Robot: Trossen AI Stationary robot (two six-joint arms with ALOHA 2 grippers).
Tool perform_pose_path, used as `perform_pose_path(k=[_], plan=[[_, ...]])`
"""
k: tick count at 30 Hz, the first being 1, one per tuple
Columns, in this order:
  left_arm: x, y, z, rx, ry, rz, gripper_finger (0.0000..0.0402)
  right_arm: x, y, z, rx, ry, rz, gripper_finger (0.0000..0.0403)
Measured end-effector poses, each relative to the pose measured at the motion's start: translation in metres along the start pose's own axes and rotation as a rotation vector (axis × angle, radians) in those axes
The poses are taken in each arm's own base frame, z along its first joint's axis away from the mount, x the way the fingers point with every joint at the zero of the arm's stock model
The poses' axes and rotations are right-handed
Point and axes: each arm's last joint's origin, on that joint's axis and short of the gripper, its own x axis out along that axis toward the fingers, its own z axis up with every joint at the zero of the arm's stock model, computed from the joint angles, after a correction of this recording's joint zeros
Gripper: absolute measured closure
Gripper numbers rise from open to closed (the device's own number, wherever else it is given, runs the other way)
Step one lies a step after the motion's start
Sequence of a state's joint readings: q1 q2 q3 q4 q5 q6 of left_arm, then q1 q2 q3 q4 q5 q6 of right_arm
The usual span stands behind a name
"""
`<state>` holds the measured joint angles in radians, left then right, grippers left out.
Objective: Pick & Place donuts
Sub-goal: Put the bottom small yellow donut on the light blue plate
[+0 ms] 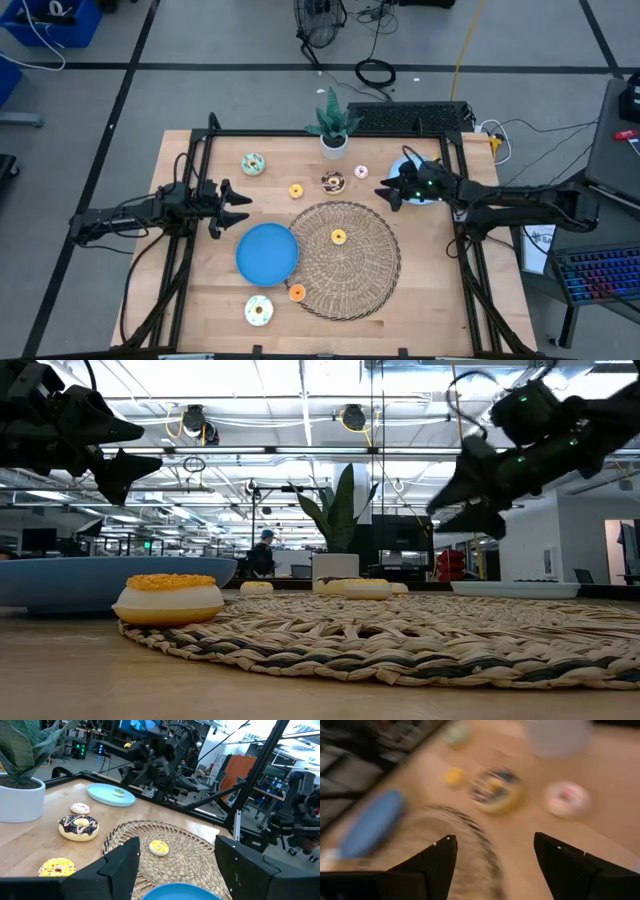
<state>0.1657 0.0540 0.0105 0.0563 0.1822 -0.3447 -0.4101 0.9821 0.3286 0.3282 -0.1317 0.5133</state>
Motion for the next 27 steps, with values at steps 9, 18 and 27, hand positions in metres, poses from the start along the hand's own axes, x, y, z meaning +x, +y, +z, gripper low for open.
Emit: perform_pose_path(k=[9, 18, 27], plan=[[0.000, 0.000, 0.000, 0.000, 0.000, 0.000, 0.0146, -0.009, 0.012, -0.014, -0.105, -0.204, 0.263, 0.0152], [0.000, 0.000, 0.000, 0.000, 0.000, 0.000, 0.0146, -0.007, 0.017, -0.025, -0.216, -0.128, 0.270, 0.0152], [0.000, 0.000, 0.000, 0.000, 0.000, 0.000, 0.0146, -0.010, 0.036, -0.031, -0.352, -0.151, 0.385, 0.0152]])
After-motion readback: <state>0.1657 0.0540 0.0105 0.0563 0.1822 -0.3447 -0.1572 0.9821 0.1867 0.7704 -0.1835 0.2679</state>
